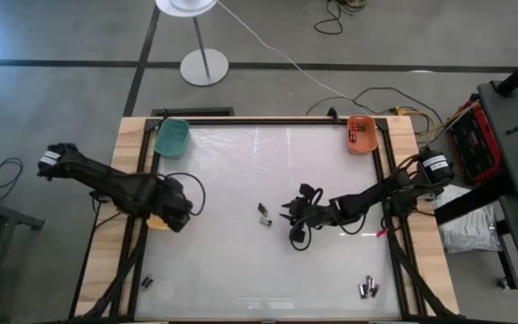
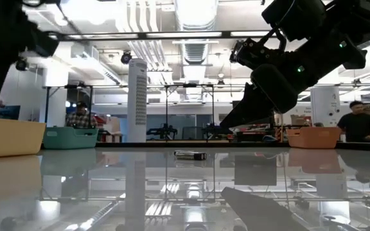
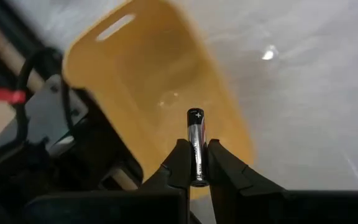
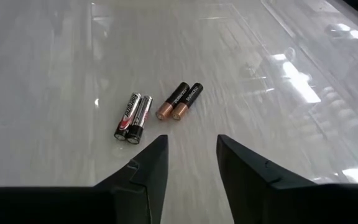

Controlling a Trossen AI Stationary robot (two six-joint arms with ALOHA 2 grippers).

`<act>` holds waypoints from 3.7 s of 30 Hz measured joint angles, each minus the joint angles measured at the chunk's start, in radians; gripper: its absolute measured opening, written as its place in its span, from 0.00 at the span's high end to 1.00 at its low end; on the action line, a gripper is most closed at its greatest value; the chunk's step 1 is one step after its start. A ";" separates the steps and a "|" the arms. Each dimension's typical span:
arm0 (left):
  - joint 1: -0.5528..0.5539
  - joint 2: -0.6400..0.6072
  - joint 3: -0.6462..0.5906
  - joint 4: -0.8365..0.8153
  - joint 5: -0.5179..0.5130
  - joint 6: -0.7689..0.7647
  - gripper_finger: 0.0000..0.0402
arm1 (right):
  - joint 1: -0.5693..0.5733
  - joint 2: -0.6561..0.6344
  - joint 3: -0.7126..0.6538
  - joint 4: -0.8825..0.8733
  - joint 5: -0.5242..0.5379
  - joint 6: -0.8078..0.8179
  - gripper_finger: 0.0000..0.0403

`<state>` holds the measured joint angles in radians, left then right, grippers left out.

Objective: Sort batteries
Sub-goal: Put the silver battery into the yellow bin

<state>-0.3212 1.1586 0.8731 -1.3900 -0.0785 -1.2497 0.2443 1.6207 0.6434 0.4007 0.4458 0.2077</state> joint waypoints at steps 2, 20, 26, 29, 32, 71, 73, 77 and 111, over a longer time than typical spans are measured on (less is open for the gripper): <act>0.000 0.009 -0.046 0.003 -0.004 -0.051 0.97 | 0.000 0.000 -0.001 0.000 0.000 0.000 0.67; 0.104 0.189 -0.083 0.081 -0.061 -0.006 0.97 | 0.000 0.000 -0.004 0.001 -0.001 0.017 0.72; 0.180 0.252 -0.084 0.053 -0.064 0.183 0.97 | 0.000 0.000 -0.004 0.000 -0.004 0.018 0.73; 0.211 0.245 -0.084 0.087 -0.064 0.243 0.97 | 0.000 0.000 -0.004 0.000 -0.004 0.020 0.72; 0.257 0.230 -0.090 0.100 -0.062 0.268 0.97 | 0.000 0.000 -0.004 0.000 -0.004 0.028 0.71; 0.415 0.233 -0.259 0.362 0.100 0.561 0.96 | 0.000 -0.001 0.001 0.000 -0.004 0.028 0.67; 0.415 0.233 -0.260 0.364 0.099 0.561 0.96 | 0.000 -0.001 0.001 0.000 -0.004 0.028 0.66; 0.415 0.233 -0.260 0.364 0.099 0.561 0.96 | 0.000 -0.001 0.002 0.000 -0.004 0.028 0.65; 0.208 0.188 0.196 0.534 -0.239 0.697 0.71 | 0.002 -0.201 -0.011 -0.265 -0.027 0.010 0.60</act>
<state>-0.1130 1.3463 1.0694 -0.8560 -0.3176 -0.5530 0.2466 1.4195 0.6320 0.1360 0.4187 0.2181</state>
